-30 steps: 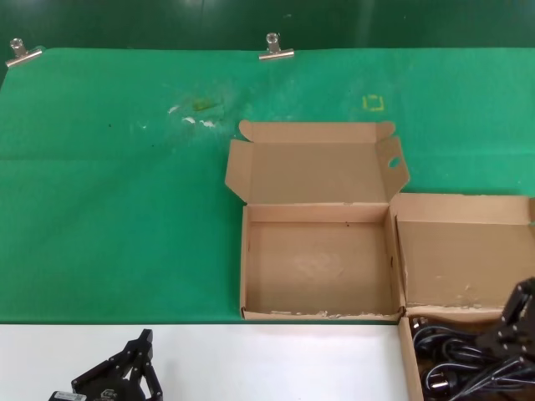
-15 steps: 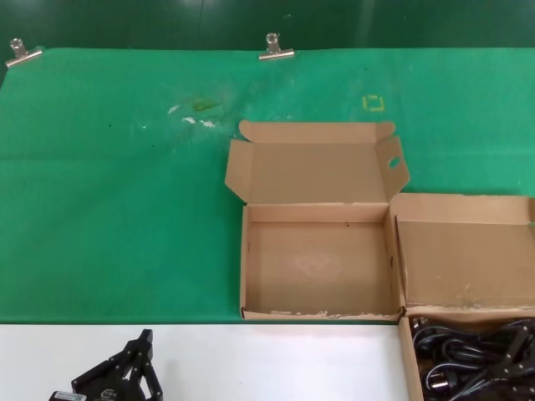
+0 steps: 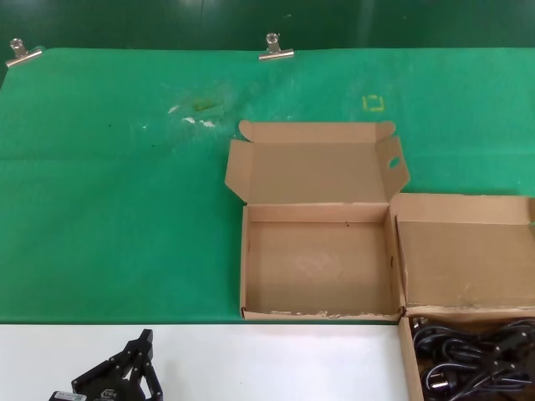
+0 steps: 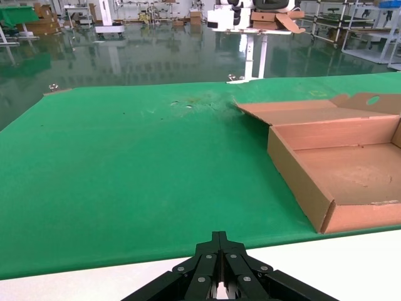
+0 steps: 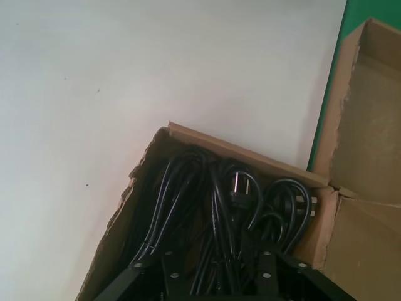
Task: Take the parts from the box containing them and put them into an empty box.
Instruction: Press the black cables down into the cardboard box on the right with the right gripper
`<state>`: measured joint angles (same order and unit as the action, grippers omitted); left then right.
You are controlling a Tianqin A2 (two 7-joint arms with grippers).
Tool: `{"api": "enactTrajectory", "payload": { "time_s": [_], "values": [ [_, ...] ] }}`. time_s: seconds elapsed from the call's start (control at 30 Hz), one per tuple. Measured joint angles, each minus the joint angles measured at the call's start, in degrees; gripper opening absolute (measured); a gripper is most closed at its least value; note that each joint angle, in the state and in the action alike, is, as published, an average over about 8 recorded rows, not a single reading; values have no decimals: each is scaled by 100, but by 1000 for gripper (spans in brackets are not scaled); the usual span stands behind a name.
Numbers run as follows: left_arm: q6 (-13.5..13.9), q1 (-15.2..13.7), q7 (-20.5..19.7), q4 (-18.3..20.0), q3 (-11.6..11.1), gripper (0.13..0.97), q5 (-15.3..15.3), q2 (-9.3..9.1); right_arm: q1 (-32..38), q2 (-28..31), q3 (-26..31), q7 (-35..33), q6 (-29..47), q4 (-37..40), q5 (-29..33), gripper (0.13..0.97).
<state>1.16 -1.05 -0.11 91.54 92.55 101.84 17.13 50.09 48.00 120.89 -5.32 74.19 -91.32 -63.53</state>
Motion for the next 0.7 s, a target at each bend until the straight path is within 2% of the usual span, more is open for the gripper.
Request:
{"api": "enactTrajectory", "payload": {
  "time_s": [0.27,0.7],
  "values": [
    [0,0,0,0,0,149,0,0,21,-53,32,-47,-19,146,87,442],
    [0,0,0,0,0,149,0,0,23,-137,53,-131,-120,367,176,464]
  ]
}}
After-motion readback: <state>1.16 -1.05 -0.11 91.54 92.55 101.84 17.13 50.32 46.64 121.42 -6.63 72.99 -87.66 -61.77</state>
